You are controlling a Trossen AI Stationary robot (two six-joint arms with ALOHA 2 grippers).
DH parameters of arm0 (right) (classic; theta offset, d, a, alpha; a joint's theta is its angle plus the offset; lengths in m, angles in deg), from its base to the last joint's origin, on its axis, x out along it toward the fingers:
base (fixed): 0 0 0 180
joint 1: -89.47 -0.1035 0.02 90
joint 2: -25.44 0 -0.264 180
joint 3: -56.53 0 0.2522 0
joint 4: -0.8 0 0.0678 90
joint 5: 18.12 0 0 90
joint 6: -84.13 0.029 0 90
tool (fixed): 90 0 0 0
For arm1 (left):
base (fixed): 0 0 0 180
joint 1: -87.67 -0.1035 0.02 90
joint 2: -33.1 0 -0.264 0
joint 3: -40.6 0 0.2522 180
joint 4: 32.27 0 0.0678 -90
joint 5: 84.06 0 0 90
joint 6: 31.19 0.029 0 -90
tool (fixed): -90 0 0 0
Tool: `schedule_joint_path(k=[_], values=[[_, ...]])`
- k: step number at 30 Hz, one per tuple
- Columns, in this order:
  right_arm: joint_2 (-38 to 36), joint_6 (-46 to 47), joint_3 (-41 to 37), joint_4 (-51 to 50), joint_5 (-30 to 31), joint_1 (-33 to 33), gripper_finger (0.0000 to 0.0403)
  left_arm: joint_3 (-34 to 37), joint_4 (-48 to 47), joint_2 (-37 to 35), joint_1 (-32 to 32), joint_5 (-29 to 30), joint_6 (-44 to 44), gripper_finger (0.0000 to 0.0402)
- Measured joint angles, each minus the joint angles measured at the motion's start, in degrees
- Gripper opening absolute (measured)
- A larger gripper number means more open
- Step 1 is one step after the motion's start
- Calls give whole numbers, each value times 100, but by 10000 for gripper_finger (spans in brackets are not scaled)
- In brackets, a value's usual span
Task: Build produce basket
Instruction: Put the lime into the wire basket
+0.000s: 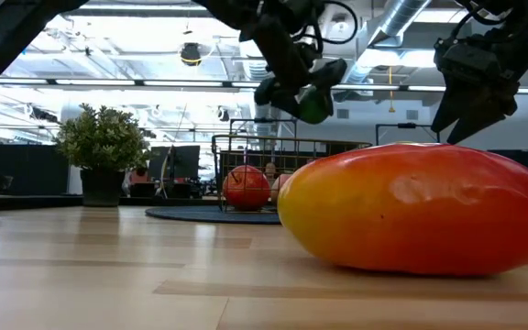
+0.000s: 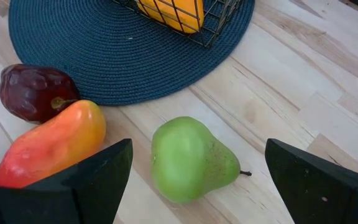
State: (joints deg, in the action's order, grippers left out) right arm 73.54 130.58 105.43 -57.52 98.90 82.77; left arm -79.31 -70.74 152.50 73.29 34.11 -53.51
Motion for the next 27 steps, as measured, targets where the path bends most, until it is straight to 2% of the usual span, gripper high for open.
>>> schedule_joint_path(k=[6,13,18,27], values=[[0,2,0,1,0,1,385,429,628,-12,-12,79,-5,272],[0,2,0,1,0,1,385,778,887,-5,-15,193,-236,272],[2,5,0,7,0,1,385,787,1254,139,-15,190,-239,272],[0,17,-1,19,0,1,385,803,1230,424,-26,248,-366,272]])
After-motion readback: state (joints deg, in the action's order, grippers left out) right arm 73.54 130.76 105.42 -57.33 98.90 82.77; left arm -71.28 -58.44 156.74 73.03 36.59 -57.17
